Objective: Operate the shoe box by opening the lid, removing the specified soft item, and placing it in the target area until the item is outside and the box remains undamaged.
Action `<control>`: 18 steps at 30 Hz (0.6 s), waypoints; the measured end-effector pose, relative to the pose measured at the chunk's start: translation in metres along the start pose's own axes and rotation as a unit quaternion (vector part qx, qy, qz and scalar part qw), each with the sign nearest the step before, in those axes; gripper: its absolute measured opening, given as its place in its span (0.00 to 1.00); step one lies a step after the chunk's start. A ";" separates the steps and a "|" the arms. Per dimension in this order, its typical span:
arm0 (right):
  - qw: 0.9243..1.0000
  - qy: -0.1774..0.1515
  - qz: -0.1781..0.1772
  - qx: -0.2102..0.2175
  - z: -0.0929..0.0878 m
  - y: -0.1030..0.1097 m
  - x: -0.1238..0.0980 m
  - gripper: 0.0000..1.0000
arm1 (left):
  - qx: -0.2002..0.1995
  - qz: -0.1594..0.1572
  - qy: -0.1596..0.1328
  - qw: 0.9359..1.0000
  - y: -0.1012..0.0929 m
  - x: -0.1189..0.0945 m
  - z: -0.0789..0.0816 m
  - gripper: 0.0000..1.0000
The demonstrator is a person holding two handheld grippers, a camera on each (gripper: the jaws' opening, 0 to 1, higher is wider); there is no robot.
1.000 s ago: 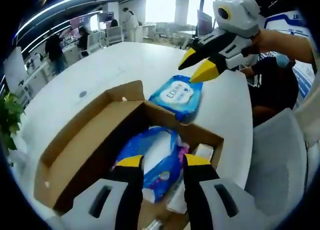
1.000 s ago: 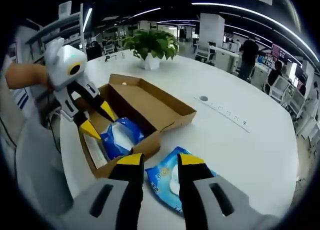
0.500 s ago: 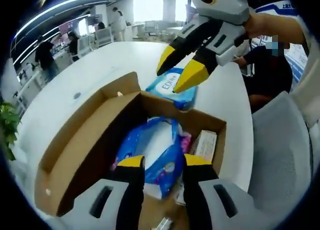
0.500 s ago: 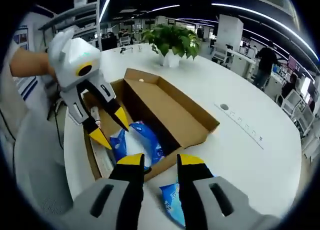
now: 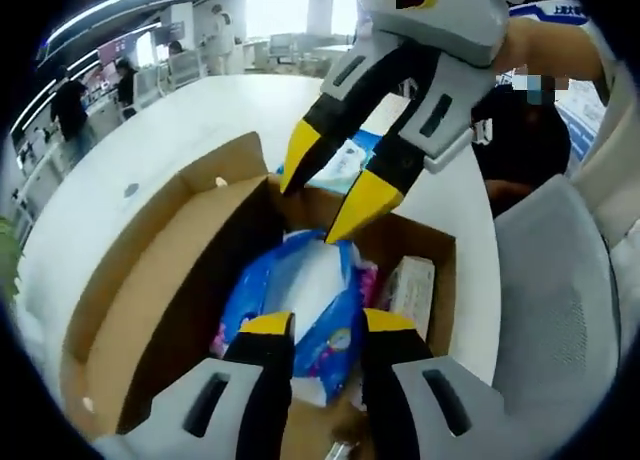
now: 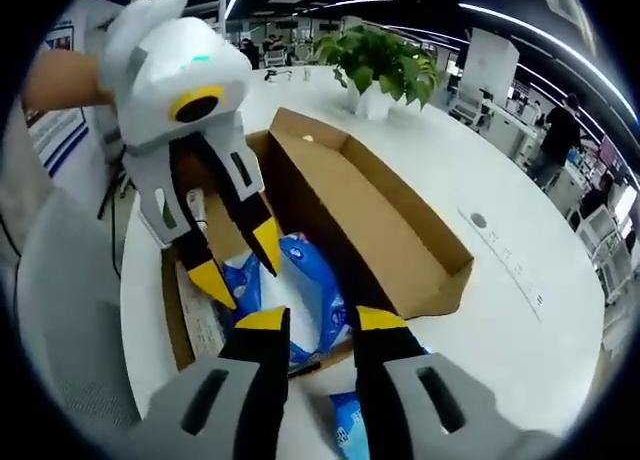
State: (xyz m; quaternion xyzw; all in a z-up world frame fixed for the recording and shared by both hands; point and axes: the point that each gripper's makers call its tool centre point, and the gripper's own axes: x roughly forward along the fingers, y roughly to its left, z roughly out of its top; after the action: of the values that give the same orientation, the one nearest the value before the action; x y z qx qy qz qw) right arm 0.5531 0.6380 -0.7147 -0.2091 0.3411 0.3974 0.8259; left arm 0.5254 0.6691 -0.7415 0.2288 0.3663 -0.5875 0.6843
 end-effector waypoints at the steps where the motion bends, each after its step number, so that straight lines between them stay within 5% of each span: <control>1: 1.000 0.004 0.000 -0.002 0.000 0.000 0.003 0.21 | 0.002 -0.002 0.004 1.000 0.001 0.001 -0.001 0.24; 18: 0.998 0.060 -0.004 -0.006 -0.011 0.000 0.038 0.07 | -0.006 -0.009 0.048 0.999 0.009 0.004 -0.022 0.00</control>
State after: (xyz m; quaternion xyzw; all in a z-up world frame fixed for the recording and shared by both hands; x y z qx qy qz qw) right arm 0.5657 0.6505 -0.7499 -0.2392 0.3871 0.3827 0.8041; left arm 0.5288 0.6850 -0.7590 0.2497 0.4043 -0.5796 0.6620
